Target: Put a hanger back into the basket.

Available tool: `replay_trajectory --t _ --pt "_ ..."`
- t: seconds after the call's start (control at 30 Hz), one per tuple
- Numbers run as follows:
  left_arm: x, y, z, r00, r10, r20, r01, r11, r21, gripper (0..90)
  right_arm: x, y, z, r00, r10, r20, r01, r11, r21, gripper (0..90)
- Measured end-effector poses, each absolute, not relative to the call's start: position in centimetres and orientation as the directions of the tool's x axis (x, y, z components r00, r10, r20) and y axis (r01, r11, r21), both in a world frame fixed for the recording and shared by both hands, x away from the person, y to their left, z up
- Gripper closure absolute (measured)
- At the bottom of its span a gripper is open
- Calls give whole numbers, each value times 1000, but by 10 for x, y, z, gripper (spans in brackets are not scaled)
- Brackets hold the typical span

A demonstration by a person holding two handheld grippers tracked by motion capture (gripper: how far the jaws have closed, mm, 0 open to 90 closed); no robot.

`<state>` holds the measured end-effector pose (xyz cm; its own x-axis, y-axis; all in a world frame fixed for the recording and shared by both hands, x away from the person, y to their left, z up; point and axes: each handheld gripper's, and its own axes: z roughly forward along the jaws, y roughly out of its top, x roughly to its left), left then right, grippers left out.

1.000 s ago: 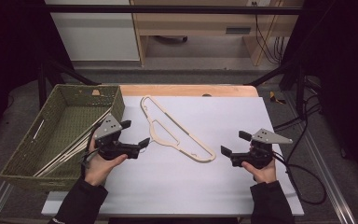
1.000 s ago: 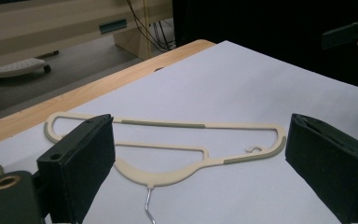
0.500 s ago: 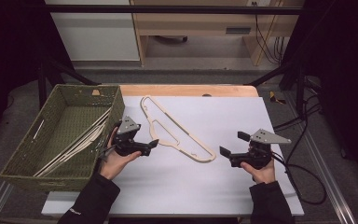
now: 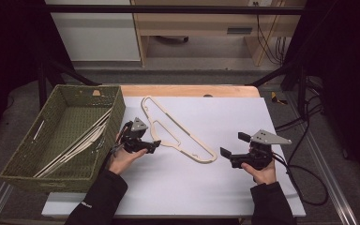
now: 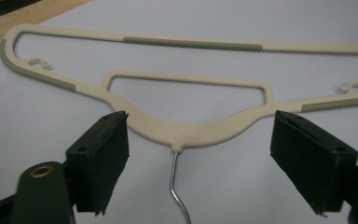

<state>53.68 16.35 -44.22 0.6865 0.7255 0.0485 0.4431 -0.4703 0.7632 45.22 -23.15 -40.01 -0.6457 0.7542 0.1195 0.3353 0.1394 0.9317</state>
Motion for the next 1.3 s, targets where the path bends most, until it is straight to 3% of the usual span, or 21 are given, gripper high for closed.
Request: replay_trajectory --t 0.63,1.3 --pt "549 167 -469 671 741 25 529 -502 684 628 453 -230 -401 -647 753 116 337 146 930 53" --pt "549 168 -473 668 744 17 539 -499 678 878 454 -226 -403 -654 748 110 342 163 925 54"
